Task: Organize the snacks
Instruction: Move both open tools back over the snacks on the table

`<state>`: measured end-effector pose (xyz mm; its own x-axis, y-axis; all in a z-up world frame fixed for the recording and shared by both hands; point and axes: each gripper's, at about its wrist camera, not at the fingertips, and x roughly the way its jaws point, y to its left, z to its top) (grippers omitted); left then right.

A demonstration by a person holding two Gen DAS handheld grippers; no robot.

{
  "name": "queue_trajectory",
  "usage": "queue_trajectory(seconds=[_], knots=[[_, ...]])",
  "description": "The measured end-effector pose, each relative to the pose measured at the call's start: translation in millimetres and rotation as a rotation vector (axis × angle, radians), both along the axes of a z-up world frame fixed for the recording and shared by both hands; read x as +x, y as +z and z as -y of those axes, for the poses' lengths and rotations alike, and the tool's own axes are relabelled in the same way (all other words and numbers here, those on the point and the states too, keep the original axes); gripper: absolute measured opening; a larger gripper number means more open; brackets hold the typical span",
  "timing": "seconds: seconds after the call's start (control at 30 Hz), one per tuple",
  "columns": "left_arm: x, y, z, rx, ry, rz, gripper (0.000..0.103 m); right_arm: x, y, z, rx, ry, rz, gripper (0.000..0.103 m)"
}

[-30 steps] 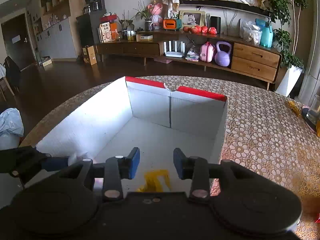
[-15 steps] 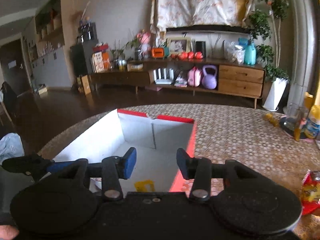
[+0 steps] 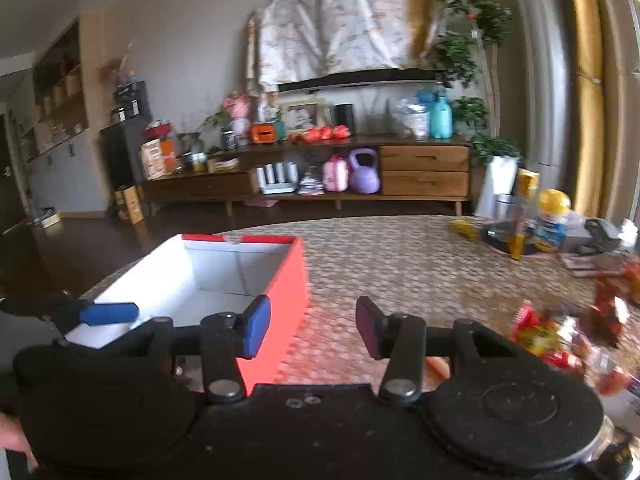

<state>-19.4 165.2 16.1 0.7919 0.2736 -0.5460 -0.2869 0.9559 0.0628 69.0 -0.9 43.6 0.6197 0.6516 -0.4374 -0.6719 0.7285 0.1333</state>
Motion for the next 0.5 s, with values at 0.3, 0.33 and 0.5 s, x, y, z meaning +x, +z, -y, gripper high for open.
queue_trajectory(seconds=[0.3,0.33,0.5], knots=[[22.0,5.6,44.2,0.002,-0.096,0.023,0.091,6.3,-19.7,56.9,0.008,-0.143,-0.006,0.047],[25.5,5.8,49.7,0.003,-0.11,0.023,0.092,7.1,-21.9,63.7,0.011,-0.159,-0.009,0.047],[40.3,2.3,72.8,0.003,-0.164,0.021,0.093,9.6,-33.5,94.5,0.005,-0.239,-0.01,0.047]])
